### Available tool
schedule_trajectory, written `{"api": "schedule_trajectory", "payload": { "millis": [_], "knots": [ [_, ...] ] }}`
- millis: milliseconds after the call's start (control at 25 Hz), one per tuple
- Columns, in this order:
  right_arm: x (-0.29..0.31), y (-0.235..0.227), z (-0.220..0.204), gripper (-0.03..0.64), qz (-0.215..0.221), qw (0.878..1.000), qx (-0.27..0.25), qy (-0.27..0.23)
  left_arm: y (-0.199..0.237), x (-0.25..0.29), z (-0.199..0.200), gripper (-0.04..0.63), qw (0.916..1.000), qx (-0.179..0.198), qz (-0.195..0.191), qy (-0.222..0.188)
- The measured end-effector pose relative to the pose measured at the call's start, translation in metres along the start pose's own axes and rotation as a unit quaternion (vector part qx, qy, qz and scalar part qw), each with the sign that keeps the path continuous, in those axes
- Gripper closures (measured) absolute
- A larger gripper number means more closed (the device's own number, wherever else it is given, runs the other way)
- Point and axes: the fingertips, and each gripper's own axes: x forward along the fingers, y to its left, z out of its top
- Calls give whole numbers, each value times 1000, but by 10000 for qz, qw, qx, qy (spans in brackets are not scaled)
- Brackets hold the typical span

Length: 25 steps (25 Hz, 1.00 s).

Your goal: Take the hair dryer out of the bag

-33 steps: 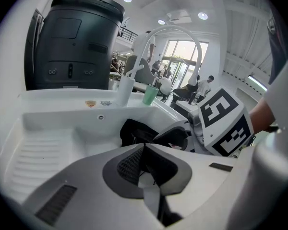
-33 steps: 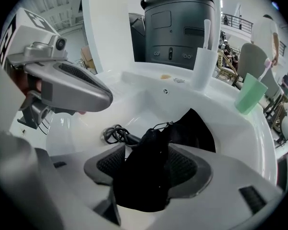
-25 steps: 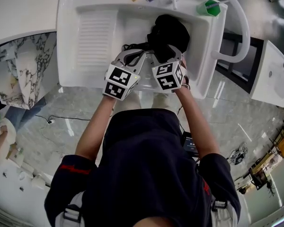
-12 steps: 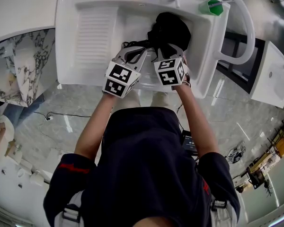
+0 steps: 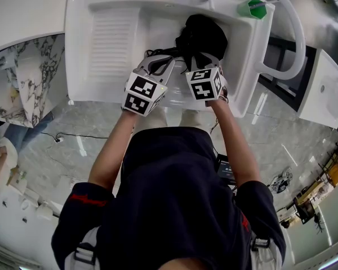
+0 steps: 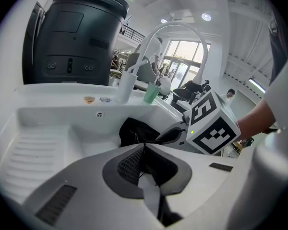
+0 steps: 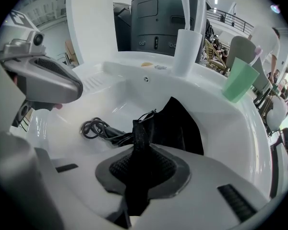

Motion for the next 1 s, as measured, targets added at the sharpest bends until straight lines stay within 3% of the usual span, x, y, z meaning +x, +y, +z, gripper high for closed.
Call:
{"api": "schedule_trajectory", "payload": {
  "millis": [560,1000],
  "knots": [
    [11,-35,0,551,38,9985,544,29,2,14,-2,577,9999,40,-91,134],
    [25,-57,2,551,62,9979,652,17,0,24,-4,575,9987,313,-276,277]
  ]
}}
